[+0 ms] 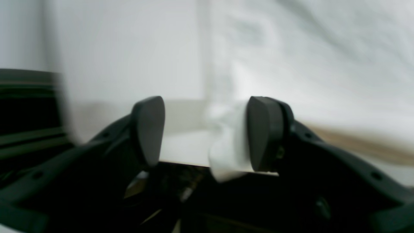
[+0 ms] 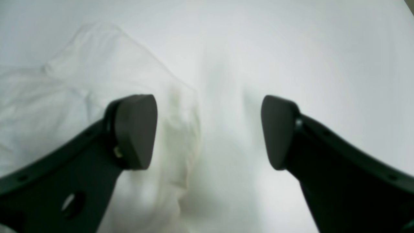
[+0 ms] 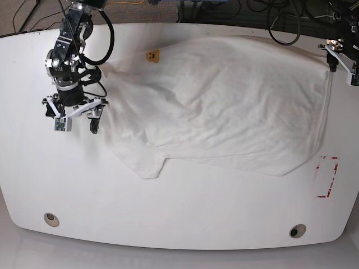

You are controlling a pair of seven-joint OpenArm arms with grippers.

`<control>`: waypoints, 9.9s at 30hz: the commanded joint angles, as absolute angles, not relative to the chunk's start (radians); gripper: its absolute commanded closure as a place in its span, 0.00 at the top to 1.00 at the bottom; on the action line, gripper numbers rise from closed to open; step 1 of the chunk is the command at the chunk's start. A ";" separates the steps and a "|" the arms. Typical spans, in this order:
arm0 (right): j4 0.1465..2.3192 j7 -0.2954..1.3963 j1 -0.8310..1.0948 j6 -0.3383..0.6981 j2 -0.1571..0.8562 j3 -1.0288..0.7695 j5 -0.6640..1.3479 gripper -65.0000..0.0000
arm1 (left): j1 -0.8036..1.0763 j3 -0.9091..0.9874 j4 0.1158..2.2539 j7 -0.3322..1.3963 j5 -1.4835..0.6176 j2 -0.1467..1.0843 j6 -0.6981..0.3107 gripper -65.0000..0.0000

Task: Layout the t-shirt on the table in an organized manner, then fold the t-shirt properly
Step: 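Release the shirt with both grippers and raise them, then move both grippers to the shirt's hem corners and grasp them, then lift the hem with both grippers and flip the shirt, laying it flat, then drag the shirt edge with both grippers to stretch it taut, then release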

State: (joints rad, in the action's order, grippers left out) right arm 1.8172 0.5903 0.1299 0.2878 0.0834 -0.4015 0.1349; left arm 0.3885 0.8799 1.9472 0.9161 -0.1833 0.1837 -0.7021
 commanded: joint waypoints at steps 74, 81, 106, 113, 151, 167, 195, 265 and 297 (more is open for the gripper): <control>1.426 0.567 -0.031 0.291 0.035 -0.317 0.142 0.00 | -0.550 0.608 0.642 0.357 0.130 0.348 -0.636 0.59; 1.428 0.567 -0.031 0.291 0.035 -0.317 0.142 0.00 | -0.550 0.607 0.608 0.344 0.130 0.366 -0.633 0.59; 1.466 0.568 -0.027 0.291 0.035 -0.317 0.142 0.00 | -0.544 0.524 0.604 0.394 0.127 0.266 -0.698 0.21; 1.506 0.572 -0.024 0.291 0.035 -0.315 0.142 0.00 | -0.545 0.524 0.605 0.395 0.127 0.265 -0.698 0.00; 1.933 0.743 -0.002 0.437 0.097 -0.312 0.139 0.00 | -0.400 0.671 1.488 0.891 0.125 0.219 -0.698 0.00; 1.925 0.915 -0.450 0.564 0.214 -0.294 0.136 0.00 | -0.702 0.567 1.751 1.070 0.127 0.136 -0.698 0.00; 1.951 1.040 -0.955 0.608 0.463 -0.054 0.136 0.00 | -1.070 0.469 1.874 1.311 0.125 0.177 -0.698 0.00; 1.860 0.562 0.424 0.674 0.177 -0.424 0.136 0.00 | 0.186 0.634 1.797 0.900 0.125 0.097 -0.698 0.00; 2.000 0.565 0.541 0.680 0.177 -0.504 0.140 0.71 | 0.154 0.634 1.860 0.903 0.124 0.111 -0.698 0.60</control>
